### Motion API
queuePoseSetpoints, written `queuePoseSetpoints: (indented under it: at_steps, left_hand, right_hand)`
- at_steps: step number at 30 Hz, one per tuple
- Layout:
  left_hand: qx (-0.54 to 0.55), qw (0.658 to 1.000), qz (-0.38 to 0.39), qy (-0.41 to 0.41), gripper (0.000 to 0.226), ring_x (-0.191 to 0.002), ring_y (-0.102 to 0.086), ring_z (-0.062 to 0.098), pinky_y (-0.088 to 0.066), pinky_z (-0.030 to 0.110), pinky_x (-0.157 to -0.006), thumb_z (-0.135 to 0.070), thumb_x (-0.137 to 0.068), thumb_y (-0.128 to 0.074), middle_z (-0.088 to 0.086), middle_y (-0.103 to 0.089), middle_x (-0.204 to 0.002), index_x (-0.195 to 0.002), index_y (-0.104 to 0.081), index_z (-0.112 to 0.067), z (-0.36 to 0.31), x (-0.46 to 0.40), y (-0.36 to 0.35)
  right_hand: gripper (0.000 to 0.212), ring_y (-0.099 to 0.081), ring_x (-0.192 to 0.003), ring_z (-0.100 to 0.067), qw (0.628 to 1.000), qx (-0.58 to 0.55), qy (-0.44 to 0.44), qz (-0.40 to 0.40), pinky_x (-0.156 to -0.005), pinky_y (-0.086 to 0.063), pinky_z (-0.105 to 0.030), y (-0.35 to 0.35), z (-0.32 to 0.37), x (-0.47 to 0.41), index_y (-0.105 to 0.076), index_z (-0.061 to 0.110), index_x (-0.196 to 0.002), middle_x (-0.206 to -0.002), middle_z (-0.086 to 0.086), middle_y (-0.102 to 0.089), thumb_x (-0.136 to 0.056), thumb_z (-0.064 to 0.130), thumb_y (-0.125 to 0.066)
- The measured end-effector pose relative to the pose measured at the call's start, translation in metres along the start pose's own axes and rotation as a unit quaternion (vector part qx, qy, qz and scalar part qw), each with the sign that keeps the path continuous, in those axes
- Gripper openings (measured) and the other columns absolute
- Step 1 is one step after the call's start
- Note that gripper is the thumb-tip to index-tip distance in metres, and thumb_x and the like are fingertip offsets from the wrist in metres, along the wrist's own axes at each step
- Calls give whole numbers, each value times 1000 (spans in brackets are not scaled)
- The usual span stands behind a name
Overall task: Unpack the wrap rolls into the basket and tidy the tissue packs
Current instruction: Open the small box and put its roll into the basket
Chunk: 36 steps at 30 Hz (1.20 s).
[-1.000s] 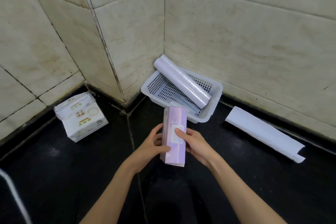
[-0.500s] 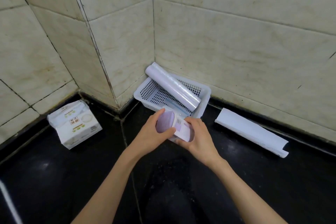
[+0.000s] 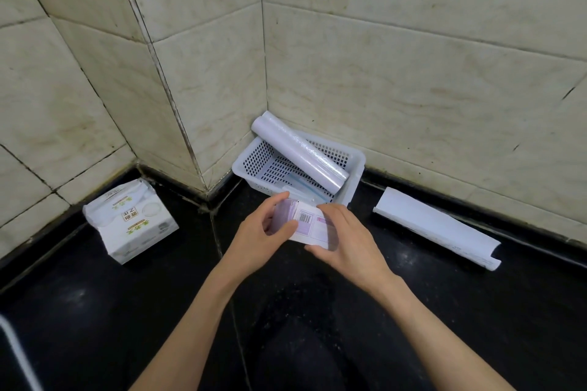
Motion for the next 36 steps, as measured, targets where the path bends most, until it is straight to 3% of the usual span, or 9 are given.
queuePoseSetpoints:
  at_steps: [6,12,16,19,21,23,25,33,36]
  left_hand:
    - [10,1000,12,-27,41,-100,-63,0,-50,9,-75,-16,-85,-60,-9,-66,-108,-107,-53,-50,-4,0,1]
    - [231,972,-13,38,30,-103,-65,16,-58,31,-78,-28,-88,-55,0,-66,-117,-116,-56,-41,10,-3,18]
    - [54,971,-219,78,49,-103,-58,15,-49,30,-85,-17,-85,-62,6,-56,-125,-130,-43,-26,17,-3,35]
    - [-211,932,-284,-80,45,-108,-45,14,-40,30,-93,-11,-82,-62,5,-52,-119,-125,-48,-17,-9,10,34]
    - [-316,888,-230,-242,36,-107,-46,15,-39,27,-95,-5,-82,-56,9,-56,-112,-118,-55,-10,-26,21,13]
    - [-321,890,-116,-304,34,-108,-51,15,-41,26,-97,-3,-86,-49,9,-58,-114,-118,-56,-7,-30,27,-11]
    - [-307,906,-38,-288,34,-114,-52,12,-43,25,-101,-6,-90,-45,7,-57,-120,-123,-54,-7,-27,27,-26]
    - [-258,942,-5,-215,23,-87,-57,8,-49,24,-80,-4,-91,-47,-1,-61,-92,-108,-60,-14,-19,21,-17]
    - [-300,924,54,-230,26,-93,-57,14,-50,28,-81,2,-88,-47,4,-62,-99,-105,-63,-11,-25,14,-24]
  right_hand:
    - [60,-49,-109,-8,999,-40,-11,17,-90,-45,-27,1,-5,3,-40,28,-124,-120,9,-49,-73,43,-69]
    - [60,-45,-105,7,991,-114,-65,32,-86,-37,-15,4,-20,7,-36,46,-120,-116,26,-47,-69,51,-68]
    - [62,-47,-108,2,990,-108,-89,31,-89,-40,-23,-1,-26,11,-36,47,-121,-117,25,-48,-66,59,-63]
    - [64,-49,-106,-5,992,-54,-107,39,-84,-41,-26,-7,-31,12,-37,43,-124,-120,17,-53,-67,60,-61]
    - [63,-51,-105,-10,992,-10,-111,52,-80,-40,-27,-12,-32,12,-40,36,-125,-120,11,-55,-70,56,-63]
    - [61,-51,-103,-11,992,-6,-108,60,-80,-41,-28,-15,-31,13,-42,35,-123,-117,10,-56,-70,54,-64]
    - [59,-52,-101,-9,992,-32,-103,61,-81,-43,-27,-16,-27,13,-42,37,-121,-113,13,-56,-68,55,-63]
    - [66,-51,-103,-5,990,-42,-130,36,-85,-45,-27,-10,-41,21,-39,35,-126,-121,12,-55,-67,59,-60]
    - [69,-45,-98,1,991,-56,-116,41,-82,-43,-25,-9,-36,20,-37,38,-125,-121,14,-54,-64,65,-55]
Point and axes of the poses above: each hand's wrist, its own x-axis away from the middle knuckle, its own y-axis out of the back of the hand, z = x × y, the point moved 5 cm from there along -x, towards the middle knuckle
